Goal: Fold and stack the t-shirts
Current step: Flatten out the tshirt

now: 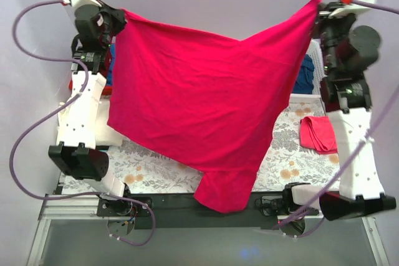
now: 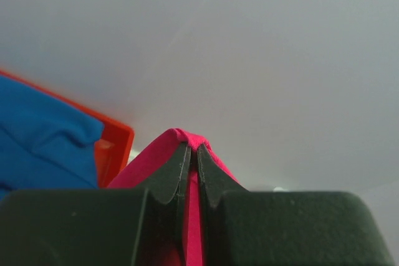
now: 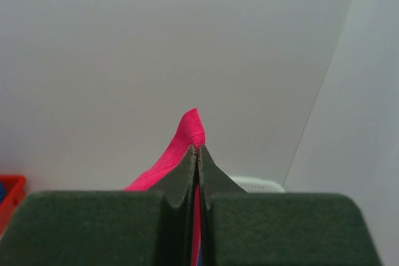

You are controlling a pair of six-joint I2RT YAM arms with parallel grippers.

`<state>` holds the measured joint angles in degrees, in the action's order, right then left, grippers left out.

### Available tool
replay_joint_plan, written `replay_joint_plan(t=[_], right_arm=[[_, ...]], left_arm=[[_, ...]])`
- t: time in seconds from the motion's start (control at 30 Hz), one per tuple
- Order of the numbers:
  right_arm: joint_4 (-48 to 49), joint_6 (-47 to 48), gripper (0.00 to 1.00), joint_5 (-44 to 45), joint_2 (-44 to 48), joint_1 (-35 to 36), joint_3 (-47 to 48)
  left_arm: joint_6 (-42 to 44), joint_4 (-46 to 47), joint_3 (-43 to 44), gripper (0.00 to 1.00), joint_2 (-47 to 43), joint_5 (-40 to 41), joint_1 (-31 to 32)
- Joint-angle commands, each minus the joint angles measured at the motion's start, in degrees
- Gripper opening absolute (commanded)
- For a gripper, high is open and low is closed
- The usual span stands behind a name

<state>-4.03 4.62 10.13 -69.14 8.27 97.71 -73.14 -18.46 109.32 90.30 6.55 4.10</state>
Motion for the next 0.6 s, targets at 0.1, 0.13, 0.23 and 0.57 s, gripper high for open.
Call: replay_joint_plan(t=[0.1, 0.13, 0.23, 0.57], right_arm=[[9.04, -1.72, 0.01, 2.17, -8.54, -0.36, -2.10], [9.04, -1.55, 0.01, 2.26, -9.68, -0.36, -0.69], [7.64, -0.67, 0.01, 1.91, -13.73, -0.36, 7.20], [2.71, 1.97, 0.01, -0.46, -9.99, -0.36, 18.59]], left_arm=[[0.89, 3.61, 3.50, 0.00, 9.25, 2.50, -0.49], [1.33, 3.43, 5.71, 0.00, 10.76, 2.77, -0.49], [3.61, -0.86, 24.47, 0.00, 19.88, 2.42, -0.58], [6.08, 4.40, 17.63, 0.00, 5.10, 2.33, -0.93]])
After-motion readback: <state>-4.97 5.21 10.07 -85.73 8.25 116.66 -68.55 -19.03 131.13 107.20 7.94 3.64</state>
